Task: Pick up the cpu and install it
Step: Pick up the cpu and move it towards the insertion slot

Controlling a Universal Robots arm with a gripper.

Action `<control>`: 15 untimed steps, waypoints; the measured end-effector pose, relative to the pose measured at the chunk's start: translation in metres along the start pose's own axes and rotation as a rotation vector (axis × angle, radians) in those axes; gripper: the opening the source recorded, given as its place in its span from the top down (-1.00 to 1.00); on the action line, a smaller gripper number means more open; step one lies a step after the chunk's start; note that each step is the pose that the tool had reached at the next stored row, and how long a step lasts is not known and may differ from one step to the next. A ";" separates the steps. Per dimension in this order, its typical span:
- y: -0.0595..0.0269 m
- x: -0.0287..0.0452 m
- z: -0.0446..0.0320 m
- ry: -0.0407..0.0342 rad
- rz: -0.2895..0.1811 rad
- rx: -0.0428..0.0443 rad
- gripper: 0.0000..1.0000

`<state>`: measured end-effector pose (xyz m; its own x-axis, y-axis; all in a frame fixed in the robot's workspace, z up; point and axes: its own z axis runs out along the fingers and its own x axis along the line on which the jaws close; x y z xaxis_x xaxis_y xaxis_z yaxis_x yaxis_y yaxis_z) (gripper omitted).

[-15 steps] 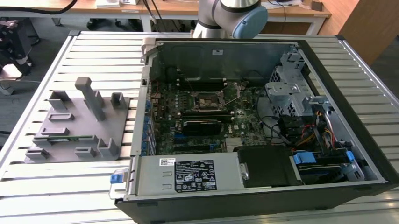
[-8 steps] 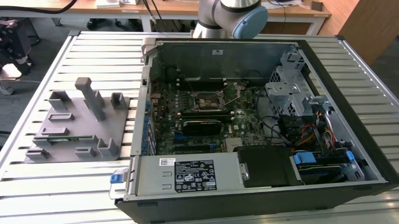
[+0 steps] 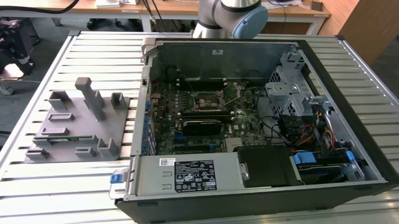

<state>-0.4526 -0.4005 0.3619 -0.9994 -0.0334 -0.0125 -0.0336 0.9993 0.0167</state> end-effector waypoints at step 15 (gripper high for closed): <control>0.0000 -0.0014 -0.0014 0.0003 0.000 0.0034 -0.08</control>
<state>-0.4512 -0.4005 0.3633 -0.9994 -0.0333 -0.0121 -0.0335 0.9993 0.0133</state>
